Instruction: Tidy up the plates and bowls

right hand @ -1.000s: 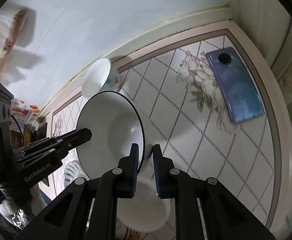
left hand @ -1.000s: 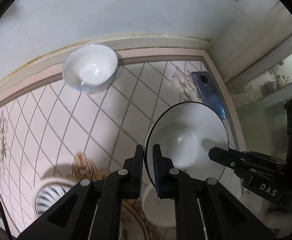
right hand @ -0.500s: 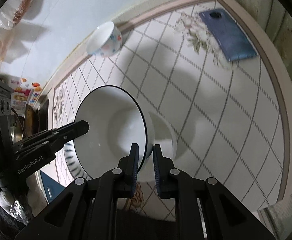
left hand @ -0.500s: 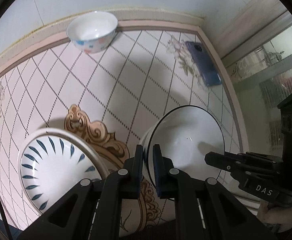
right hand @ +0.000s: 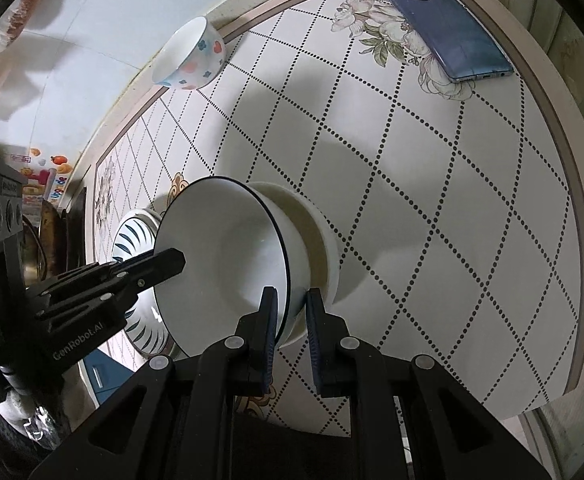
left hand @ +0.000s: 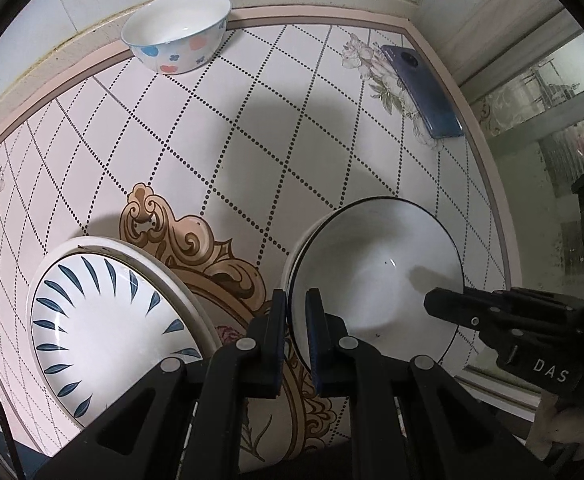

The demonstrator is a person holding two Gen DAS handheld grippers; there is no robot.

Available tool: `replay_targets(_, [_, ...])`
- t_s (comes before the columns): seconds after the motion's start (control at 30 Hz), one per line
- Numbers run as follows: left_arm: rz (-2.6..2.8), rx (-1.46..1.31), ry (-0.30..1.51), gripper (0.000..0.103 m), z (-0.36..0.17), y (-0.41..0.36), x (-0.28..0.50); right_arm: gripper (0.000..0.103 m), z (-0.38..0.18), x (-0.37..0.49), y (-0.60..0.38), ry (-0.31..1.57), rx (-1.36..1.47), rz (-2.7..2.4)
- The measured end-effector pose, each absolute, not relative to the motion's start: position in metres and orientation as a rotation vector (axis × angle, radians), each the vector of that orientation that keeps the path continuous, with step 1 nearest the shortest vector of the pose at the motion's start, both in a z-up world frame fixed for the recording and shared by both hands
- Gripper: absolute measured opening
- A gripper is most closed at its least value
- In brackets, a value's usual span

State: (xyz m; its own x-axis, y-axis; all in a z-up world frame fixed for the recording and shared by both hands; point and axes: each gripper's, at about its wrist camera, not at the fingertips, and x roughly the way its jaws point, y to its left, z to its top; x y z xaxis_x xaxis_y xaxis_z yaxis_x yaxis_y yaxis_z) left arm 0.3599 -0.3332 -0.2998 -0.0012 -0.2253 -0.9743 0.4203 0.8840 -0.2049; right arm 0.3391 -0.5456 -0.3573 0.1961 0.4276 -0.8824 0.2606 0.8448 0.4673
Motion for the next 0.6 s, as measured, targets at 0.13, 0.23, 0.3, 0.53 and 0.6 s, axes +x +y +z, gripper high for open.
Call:
replay_targets(0.13, [-0.504,0.176,1.496,0.008,-0.304,-0.336,0.36,0.017,-0.36,0.343,-0.547,1.402,0.602,0.119])
replay_targets(0.23, [-0.5,0.176,1.507,0.008,-0.309,-0.337,0.361,0.017,-0.362,0.344,-0.55,1.406,0.608,0.113])
replay_targets(0.3, [-0.498,0.173,1.508,0.008,-0.31,-0.338,0.361,0.018,-0.362,0.344,-0.55,1.405,0.611,0.112])
replay_targets(0.53, [-0.505,0.128,1.521,0.008,-0.304,-0.332,0.362,0.018,-0.364,0.344,-0.556,1.434,0.646,0.127])
replay_targets(0.6, [-0.503,0.095,1.505,0.009,-0.291,-0.325,0.369,0.018,-0.358,0.346,-0.561,1.431,0.674,0.131])
